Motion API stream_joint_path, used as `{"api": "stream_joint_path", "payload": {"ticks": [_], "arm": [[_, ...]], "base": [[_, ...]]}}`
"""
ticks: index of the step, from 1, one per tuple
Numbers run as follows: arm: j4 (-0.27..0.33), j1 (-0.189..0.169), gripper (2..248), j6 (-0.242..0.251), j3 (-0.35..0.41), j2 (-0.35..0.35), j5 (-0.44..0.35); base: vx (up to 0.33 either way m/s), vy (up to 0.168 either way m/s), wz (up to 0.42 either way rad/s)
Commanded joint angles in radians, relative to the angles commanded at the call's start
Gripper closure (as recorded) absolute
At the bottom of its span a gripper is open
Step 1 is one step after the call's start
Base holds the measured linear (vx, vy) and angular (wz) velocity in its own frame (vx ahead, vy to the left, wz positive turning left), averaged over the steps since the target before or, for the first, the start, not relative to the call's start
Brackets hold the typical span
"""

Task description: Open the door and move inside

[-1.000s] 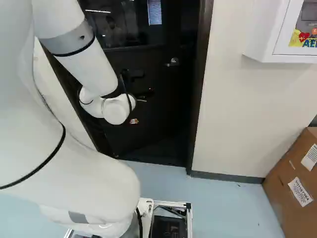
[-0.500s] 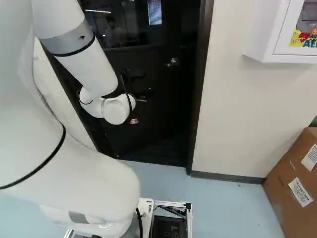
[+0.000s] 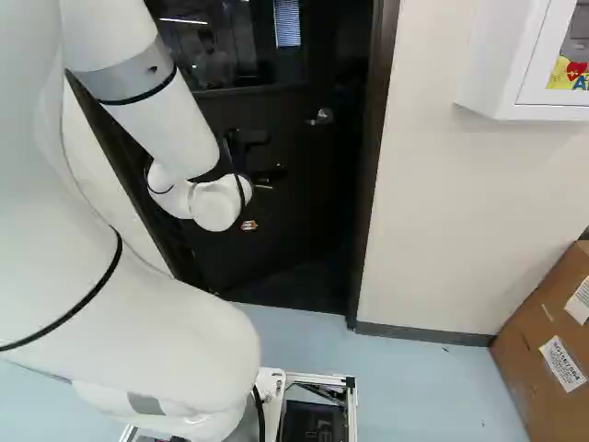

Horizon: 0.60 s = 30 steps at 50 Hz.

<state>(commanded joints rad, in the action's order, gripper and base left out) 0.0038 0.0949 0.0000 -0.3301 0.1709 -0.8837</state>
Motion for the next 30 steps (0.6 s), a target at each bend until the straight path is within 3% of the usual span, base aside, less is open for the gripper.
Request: {"api": "stream_joint_path", "payload": {"ticks": [30], "arm": [[0.0, 0.0, 3, 0.0, 0.0, 0.0, 0.0]], "base": [[0.152, 0.037, -0.024]]}}
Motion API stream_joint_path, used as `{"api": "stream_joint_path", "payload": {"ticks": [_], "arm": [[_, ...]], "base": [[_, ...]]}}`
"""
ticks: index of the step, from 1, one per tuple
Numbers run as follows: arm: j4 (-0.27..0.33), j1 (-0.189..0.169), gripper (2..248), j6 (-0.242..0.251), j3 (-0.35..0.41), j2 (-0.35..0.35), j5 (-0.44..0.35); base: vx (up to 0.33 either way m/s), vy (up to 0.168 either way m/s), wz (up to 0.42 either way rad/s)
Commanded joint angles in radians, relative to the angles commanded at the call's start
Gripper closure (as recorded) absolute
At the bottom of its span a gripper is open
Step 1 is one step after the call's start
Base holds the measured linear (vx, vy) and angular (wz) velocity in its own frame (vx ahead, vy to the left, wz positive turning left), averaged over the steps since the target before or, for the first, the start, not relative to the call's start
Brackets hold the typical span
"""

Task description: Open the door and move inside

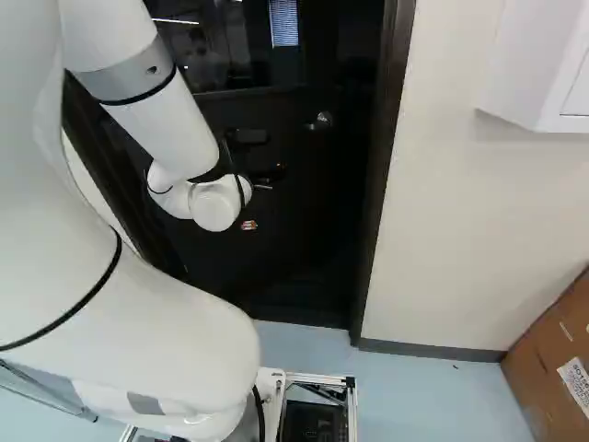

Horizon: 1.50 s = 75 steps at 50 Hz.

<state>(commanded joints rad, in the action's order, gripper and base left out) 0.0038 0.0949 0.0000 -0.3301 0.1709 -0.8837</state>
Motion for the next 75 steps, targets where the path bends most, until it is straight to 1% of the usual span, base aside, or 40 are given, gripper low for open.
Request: {"api": "stream_joint_path", "payload": {"ticks": [39, 68, 75], "arm": [[0.0, 0.0, 3, 0.0, 0.0, 0.0, 0.0], [0.0, 0.0, 3, 0.0, 0.0, 0.0, 0.0], [0.0, 0.003, 3, 0.0, -0.014, -0.015, 0.0]], "base": [[0.163, 0.049, -0.021], [0.146, 0.073, -0.021], [0.072, 0.034, 0.002]]}}
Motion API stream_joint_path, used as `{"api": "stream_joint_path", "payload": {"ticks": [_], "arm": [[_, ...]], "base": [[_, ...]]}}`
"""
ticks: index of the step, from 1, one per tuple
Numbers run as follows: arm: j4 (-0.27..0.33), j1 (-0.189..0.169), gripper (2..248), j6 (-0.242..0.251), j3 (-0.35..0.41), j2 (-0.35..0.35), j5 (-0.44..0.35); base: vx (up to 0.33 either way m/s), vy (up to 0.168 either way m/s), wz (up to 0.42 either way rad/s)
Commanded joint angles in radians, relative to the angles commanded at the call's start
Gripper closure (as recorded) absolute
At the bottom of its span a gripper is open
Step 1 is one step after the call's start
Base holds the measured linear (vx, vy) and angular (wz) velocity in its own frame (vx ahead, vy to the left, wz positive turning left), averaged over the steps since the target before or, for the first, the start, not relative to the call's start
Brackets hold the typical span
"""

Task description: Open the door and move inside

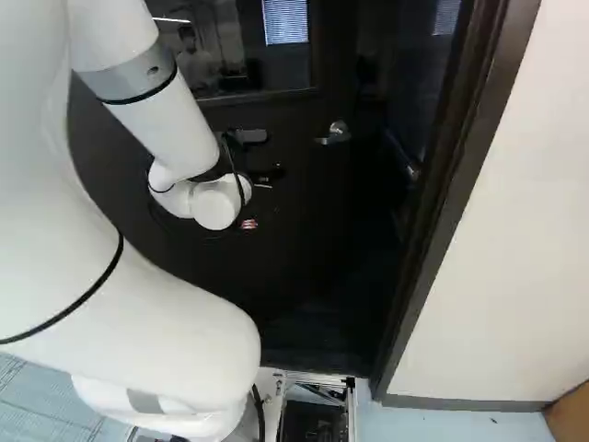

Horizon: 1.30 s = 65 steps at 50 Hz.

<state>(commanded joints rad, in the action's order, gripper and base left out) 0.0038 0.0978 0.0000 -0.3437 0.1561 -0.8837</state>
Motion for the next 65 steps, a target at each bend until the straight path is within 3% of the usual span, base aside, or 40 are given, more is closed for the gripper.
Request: {"api": "stream_joint_path", "payload": {"ticks": [26, 39, 65], "arm": [[-0.006, 0.003, 3, 0.0, -0.024, -0.025, 0.0], [-0.037, 0.02, 3, 0.0, -0.086, -0.091, 0.0], [-0.041, 0.059, 3, 0.0, -0.228, -0.231, 0.0]], "base": [[0.0, 0.0, 0.0], [-0.007, -0.003, 0.001], [-0.002, -0.001, 0.0]]}}
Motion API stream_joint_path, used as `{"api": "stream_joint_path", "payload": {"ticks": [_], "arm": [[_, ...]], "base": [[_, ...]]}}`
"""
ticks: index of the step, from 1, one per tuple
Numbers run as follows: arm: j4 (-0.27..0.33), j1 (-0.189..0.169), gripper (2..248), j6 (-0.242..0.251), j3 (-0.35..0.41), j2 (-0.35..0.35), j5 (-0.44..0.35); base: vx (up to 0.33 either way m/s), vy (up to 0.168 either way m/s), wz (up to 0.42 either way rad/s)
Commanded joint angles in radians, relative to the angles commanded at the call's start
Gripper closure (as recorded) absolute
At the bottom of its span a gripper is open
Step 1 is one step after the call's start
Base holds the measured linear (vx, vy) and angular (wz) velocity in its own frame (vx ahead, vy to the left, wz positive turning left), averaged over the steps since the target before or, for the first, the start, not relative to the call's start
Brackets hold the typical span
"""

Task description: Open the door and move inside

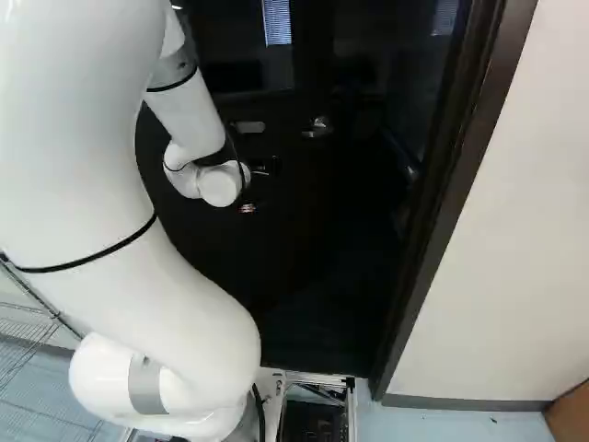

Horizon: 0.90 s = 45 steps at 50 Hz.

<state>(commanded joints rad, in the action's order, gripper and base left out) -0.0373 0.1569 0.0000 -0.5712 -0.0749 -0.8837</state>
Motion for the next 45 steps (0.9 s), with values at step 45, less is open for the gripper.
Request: {"api": "stream_joint_path", "payload": {"ticks": [45], "arm": [[0.0, 0.072, 3, 0.0, -0.241, -0.216, 0.0]], "base": [[0.0, 0.0, 0.0]]}}
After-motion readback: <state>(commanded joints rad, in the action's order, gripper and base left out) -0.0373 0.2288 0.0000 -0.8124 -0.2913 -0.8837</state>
